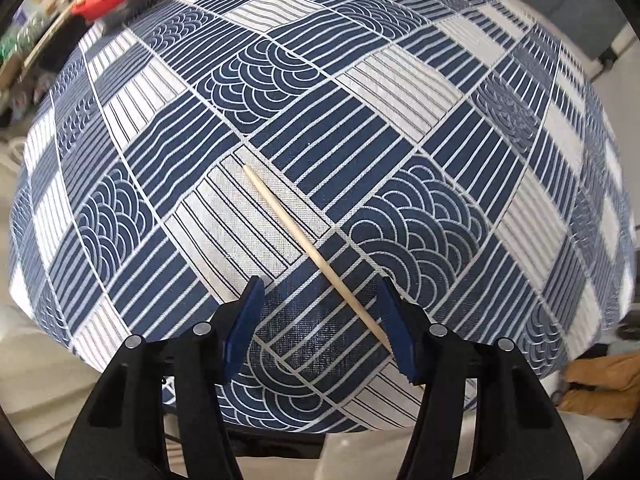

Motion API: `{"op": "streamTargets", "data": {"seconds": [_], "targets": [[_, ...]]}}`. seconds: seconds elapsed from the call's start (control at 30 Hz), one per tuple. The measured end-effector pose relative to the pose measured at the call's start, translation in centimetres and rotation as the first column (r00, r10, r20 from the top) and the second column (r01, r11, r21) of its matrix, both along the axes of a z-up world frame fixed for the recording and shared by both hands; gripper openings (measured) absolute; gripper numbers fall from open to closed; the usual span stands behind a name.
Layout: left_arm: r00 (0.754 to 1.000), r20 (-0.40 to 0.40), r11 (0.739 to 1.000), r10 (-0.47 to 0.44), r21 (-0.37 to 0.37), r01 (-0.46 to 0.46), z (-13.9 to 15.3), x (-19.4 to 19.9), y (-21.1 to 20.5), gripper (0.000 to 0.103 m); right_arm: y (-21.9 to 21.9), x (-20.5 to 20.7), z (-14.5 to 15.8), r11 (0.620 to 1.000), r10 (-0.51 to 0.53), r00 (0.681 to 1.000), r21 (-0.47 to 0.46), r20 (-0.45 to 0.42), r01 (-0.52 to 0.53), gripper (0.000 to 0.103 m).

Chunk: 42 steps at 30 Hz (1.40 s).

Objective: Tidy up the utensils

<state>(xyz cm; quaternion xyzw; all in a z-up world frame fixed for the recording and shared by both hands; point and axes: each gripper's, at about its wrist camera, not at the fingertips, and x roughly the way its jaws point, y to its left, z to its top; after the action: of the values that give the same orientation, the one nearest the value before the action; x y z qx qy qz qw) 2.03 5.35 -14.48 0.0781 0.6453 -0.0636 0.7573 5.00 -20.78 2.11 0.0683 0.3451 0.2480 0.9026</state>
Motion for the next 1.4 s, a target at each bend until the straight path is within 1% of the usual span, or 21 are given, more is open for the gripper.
{"op": "streamTargets", "data": {"seconds": [0.03,0.07,0.1,0.17,0.2,0.23,0.3,0.37,0.5,0.6,0.77,0.8,0.87,0.9,0.93,0.97,1.0,1.1,1.23,1.37,1.4], "targets": [[1.0,0.002,1.0,-0.005,-0.004,0.005,0.0,0.0,-0.2,0.054,-0.1,-0.1,-0.1,1.0,-0.001,1.0,0.002,-0.001,0.001,0.005],[1.0,0.007,1.0,-0.003,-0.006,0.003,-0.1,0.1,-0.2,0.053,-0.2,-0.3,-0.2,1.0,-0.003,1.0,0.002,-0.002,0.003,0.005],[1.0,0.012,1.0,-0.004,-0.007,0.004,-0.2,0.1,-0.2,0.048,-0.2,-0.3,-0.2,1.0,-0.004,1.0,0.003,-0.003,0.004,0.005],[1.0,0.016,1.0,-0.009,-0.01,0.009,-0.3,0.2,0.2,0.033,-0.2,-0.4,-0.4,1.0,-0.002,1.0,0.007,-0.007,0.002,0.005],[1.0,0.009,1.0,-0.009,-0.014,0.009,-0.4,0.3,0.6,0.02,-0.2,-0.5,-0.4,1.0,-0.002,1.0,0.006,-0.008,0.002,0.005],[1.0,0.002,1.0,-0.004,-0.017,0.004,-0.5,0.4,1.1,0.012,-0.2,-0.5,-0.5,1.0,-0.001,1.0,0.003,-0.008,0.001,0.005],[1.0,-0.021,0.998,0.022,-0.051,-0.023,-0.8,0.7,2.5,0.005,-0.3,-0.7,-0.6,1.0,-0.002,1.0,0.004,-0.006,0.002,0.005],[0.999,-0.034,0.997,0.042,-0.062,-0.044,-1.1,0.9,3.6,0.005,-0.6,-0.8,-0.8,1.0,-0.005,1.0,0.012,-0.007,0.006,0.005],[0.997,-0.039,0.997,0.062,-0.043,-0.064,-1.7,1.1,5.0,0.005,-1.3,-0.9,-1.2,0.999,-0.019,1.0,0.025,-0.014,0.02,0.005],[0.996,-0.043,0.996,0.075,-0.046,-0.077,-1.9,1.4,6.5,0.005,-1.9,-0.6,-1.6,0.999,-0.031,0.999,0.036,-0.025,0.032,0.005],[0.996,-0.036,0.995,0.081,-0.055,-0.083,-2.0,2.1,7.2,0.005,-2.9,0.0,-2.6,0.997,-0.056,0.998,0.048,-0.043,0.058,0.005],[0.996,-0.035,0.995,0.079,-0.055,-0.081,-2.0,2.5,7.4,0.005,-2.9,0.0,-2.8,0.998,-0.052,0.997,0.044,-0.048,0.054,0.008],[0.997,-0.026,0.996,0.075,-0.052,-0.076,-1.9,2.9,7.4,0.005,-2.7,0.1,-3.8,1.0,-0.016,0.997,0.015,-0.073,0.017,0.009],[0.997,-0.024,0.996,0.072,-0.051,-0.074,-1.7,3.6,7.4,0.005,-2.4,0.1,-4.4,1.0,0.003,0.996,-0.019,-0.086,-0.004,0.021],[0.997,-0.02,0.996,0.069,-0.048,-0.07,-1.4,3.8,7.3,0.005,-1.9,0.0,-5.2,0.997,0.032,0.994,-0.072,-0.103,-0.039,0.036],[0.998,-0.009,0.997,0.068,-0.034,-0.068,-1.4,4.1,7.3,0.005,-1.5,-0.1,-6.0,0.991,0.061,0.991,-0.115,-0.121,-0.075,0.042],[0.998,-0.008,0.997,0.066,-0.028,-0.066,-1.2,4.4,7.0,0.005,-1.1,-0.1,-6.7,0.984,0.086,0.986,-0.142,-0.14,-0.106,0.044],[0.998,-0.005,0.998,0.06,-0.023,-0.06,-1.3,5.3,6.9,0.005,-0.4,-0.3,-8.6,0.967,0.141,0.971,-0.184,-0.192,-0.177,0.044],[0.999,0.007,0.999,0.042,0.011,-0.042,-1.2,6.8,5.9,0.005,0.9,-0.4,-11.8,0.915,0.217,0.94,-0.279,-0.264,-0.29,0.044],[0.999,0.007,0.999,0.037,0.024,-0.037,-0.9,7.4,5.0,0.005,1.6,-0.2,-14.2,0.869,0.259,0.908,-0.331,-0.33,-0.368,0.044],[0.999,0.009,0.999,0.039,0.022,-0.039,-0.1,8.1,6.3,0.005,1.7,-0.2,-14.6,0.86,0.263,0.903,-0.342,-0.341,-0.38,0.044]]}}
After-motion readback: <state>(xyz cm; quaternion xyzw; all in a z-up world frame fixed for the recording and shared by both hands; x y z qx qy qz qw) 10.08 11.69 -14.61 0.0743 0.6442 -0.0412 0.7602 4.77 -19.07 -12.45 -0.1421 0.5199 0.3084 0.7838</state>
